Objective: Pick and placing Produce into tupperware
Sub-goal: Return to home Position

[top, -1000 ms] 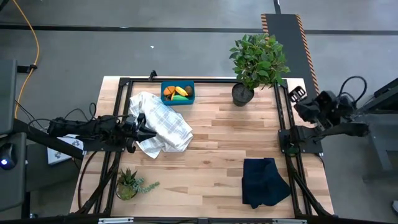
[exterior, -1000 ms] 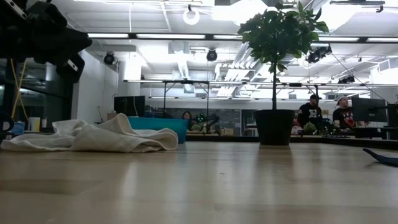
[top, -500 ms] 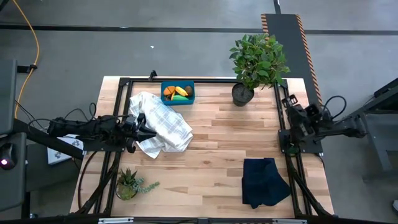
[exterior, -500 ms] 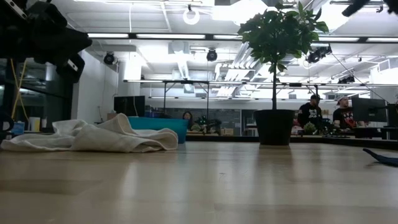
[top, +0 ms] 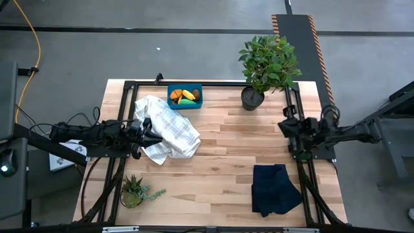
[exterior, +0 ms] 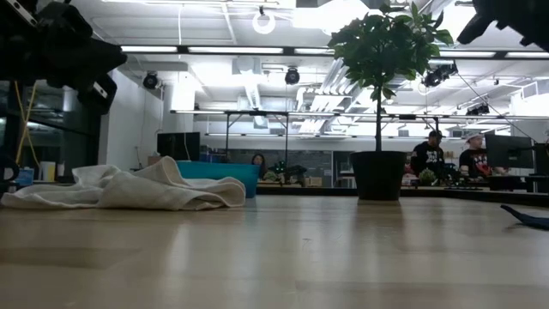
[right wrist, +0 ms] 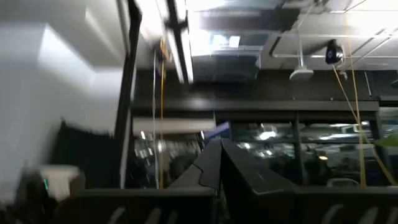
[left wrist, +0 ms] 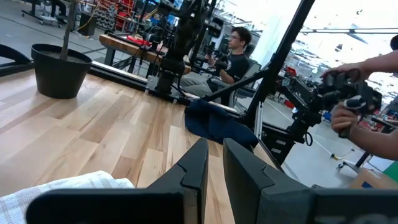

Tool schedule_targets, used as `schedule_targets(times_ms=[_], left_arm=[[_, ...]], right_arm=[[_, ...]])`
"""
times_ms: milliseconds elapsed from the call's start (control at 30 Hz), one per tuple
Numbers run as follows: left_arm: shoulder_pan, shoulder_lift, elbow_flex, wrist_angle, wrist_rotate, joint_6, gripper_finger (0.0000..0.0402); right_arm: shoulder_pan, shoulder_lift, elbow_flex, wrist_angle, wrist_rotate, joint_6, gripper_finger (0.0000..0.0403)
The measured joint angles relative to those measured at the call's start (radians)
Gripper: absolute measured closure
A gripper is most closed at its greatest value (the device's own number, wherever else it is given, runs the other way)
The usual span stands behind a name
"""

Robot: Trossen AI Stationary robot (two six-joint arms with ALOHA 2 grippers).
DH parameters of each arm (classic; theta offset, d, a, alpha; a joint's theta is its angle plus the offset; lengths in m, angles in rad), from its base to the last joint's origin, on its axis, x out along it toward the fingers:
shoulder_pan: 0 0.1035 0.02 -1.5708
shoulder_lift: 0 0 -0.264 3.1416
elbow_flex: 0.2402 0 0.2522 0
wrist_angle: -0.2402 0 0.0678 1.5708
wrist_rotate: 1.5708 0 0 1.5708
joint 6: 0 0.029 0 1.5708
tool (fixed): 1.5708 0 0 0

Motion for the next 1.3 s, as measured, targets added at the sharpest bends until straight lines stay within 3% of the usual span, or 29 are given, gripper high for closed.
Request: schedule_targets(times_ms=[200,500,800,1067,1300], left_arm=[[0.000,0.000,0.000,0.000,0.000,0.000,0.0362],[0.000,0.000,0.000,0.000,0.000,0.000,0.0362],[0.000,0.002,0.000,0.000,0.000,0.000,0.0362],[0.000,0.002,0.000,0.000,0.000,0.000,0.0362],[0.000,0.002,0.000,0.000,0.000,0.000,0.0362]], right_arm=[[-0.005,-0.025,0.000,-0.172,0.002,-0.096,0.0403],[-0.061,-0.200,0.000,-0.612,0.023,-0.029,0.0403],[-0.061,-0.197,0.000,-0.649,0.003,-0.025,0.0403],[-0.061,-0.197,0.000,-0.799,0.038,0.053,0.0403],[-0.061,-0.196,-0.001,-0.812,0.057,0.066,0.0403]])
